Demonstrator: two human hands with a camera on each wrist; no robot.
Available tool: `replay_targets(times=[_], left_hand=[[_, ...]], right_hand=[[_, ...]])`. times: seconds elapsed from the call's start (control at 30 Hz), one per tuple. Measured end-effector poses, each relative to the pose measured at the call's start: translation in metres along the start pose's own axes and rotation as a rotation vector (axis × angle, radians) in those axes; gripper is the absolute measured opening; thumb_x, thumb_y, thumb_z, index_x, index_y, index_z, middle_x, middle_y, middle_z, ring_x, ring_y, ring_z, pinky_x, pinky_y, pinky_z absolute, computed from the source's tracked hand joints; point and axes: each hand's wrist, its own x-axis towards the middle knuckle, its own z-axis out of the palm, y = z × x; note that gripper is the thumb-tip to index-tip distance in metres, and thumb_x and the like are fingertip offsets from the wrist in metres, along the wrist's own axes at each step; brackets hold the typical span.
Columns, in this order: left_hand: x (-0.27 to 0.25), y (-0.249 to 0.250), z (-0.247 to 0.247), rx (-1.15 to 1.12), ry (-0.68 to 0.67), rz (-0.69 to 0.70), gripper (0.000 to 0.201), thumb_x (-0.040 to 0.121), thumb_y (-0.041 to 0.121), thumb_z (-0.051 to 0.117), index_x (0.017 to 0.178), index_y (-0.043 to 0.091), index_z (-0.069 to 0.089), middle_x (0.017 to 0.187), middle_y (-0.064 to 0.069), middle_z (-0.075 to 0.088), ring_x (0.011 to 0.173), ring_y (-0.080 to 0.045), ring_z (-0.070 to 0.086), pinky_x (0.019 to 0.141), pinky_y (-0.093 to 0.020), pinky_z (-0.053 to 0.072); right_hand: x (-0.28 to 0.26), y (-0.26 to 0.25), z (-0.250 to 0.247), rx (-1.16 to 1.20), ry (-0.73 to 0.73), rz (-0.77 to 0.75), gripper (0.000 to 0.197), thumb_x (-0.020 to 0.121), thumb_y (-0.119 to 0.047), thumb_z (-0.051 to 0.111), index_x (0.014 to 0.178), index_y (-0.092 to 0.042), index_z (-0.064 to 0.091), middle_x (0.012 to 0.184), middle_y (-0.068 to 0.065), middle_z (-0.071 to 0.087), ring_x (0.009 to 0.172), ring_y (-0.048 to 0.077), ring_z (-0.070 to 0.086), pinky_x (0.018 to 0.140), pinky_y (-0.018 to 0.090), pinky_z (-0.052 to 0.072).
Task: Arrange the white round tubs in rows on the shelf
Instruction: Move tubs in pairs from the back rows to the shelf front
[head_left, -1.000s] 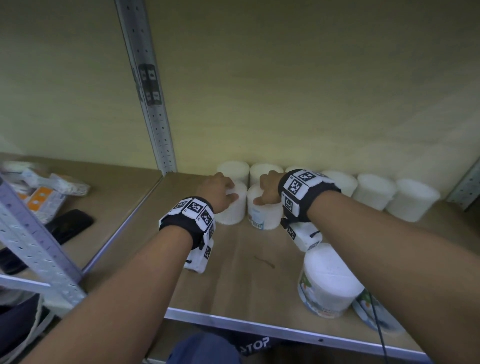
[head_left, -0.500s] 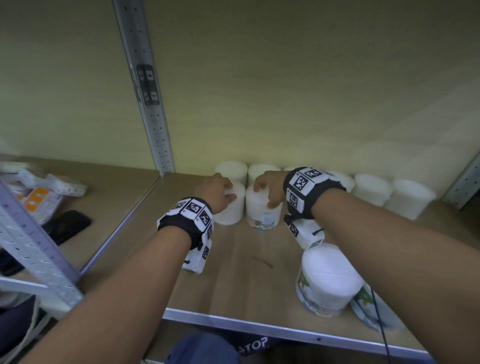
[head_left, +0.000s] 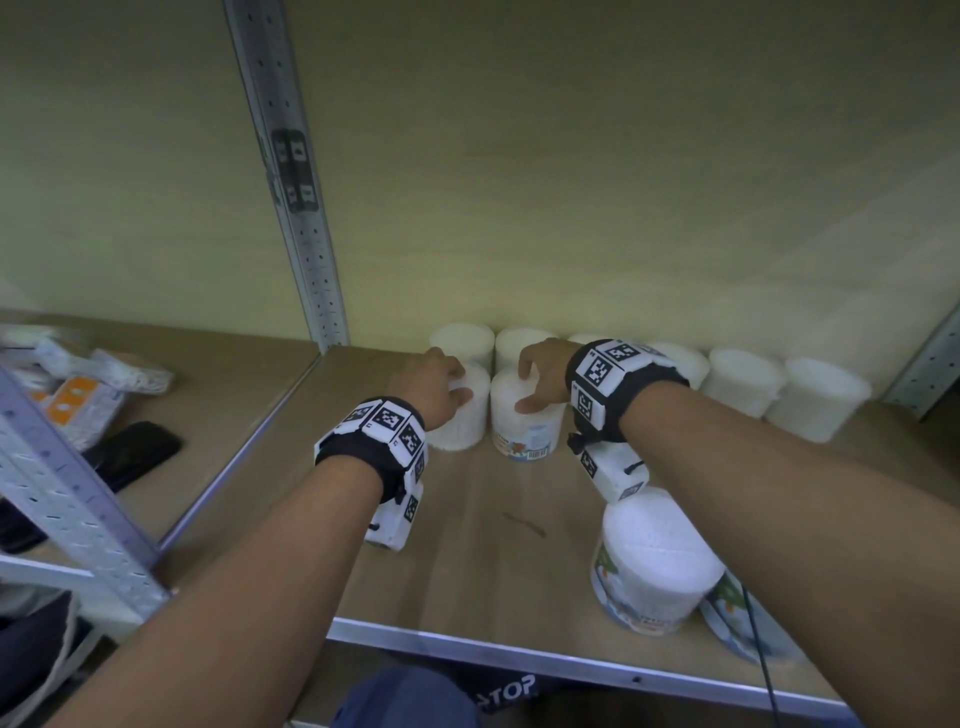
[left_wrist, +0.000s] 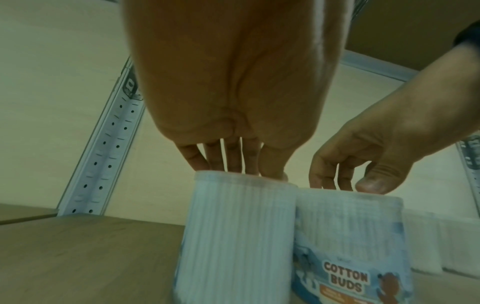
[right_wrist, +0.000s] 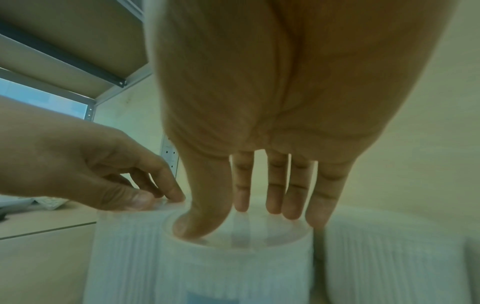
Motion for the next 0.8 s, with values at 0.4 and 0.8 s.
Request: replay_targets(times=[0.4,0.8], left_hand=[[-0.002,0.001,0.000,-0.007,0.002,-0.011,0.043,0.094,0.034,0.054,0.132,0.013,0.053,0.134,-0.011,0.048,0.124,-0.029,0.046,0.105,-0.038,0.039],[-0.001,0.001,-0.001,-0.021,-0.021,-0.008,0.044,0.094,0.034,0.054,0.132,0.011,0.052,0.136,-0.012,0.046,0.125,-0.029,0.046,0.106,-0.040,0.038]], right_hand=[[0.005,0.001,-0.005,-0.014,-0.022,-0.011,0.061,0.089,-0.038,0.063,0.140,-0.010,0.045,0.141,0.008,0.048,0.129,0.025,0.047,0.103,0.030,0.039],[0.013,0.001,0.004,-0.076,-0.018,-0.030,0.059,0.086,-0.035,0.067,0.133,-0.002,0.052,0.135,0.016,0.054,0.123,0.029,0.055,0.098,0.033,0.046]])
